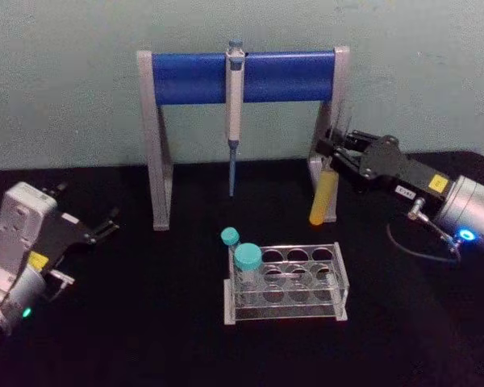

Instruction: Pick up the test tube from the test tube rack, shake it, then place it back into the test tube rack.

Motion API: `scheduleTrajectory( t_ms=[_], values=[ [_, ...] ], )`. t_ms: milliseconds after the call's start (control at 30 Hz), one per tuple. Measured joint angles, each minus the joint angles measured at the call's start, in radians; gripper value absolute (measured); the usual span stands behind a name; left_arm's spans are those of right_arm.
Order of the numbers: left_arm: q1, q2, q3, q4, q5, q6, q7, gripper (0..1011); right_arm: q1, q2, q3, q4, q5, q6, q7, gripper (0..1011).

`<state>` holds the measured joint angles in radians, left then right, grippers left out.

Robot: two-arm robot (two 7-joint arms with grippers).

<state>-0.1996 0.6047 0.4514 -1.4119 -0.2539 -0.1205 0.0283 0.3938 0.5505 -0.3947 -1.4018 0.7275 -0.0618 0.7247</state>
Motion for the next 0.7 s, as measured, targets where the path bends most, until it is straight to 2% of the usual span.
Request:
scheduleTrajectory(
  t_ms=[133,367,533,700],
  values=[
    [0.0,0.0,0.0,0.0,0.0,0.0,0.0,1001,-0.009,0.007,-0.006,-0.02,0.026,0.001,0.029,232],
    [0.0,0.0,0.0,0.0,0.0,0.0,0.0,1001,-0.039,0.045,-0.018,-0.069,0.062,0.011,0.059,232],
    [0.0,0.0,0.0,0.0,0.0,0.0,0.0,1001,-0.07,0.084,-0.018,-0.111,0.059,0.017,0.032,232],
    [0.0,0.0,0.0,0.0,0.0,0.0,0.0,1001,-0.104,0.116,-0.008,-0.15,0.025,0.011,-0.02,232]
  ],
)
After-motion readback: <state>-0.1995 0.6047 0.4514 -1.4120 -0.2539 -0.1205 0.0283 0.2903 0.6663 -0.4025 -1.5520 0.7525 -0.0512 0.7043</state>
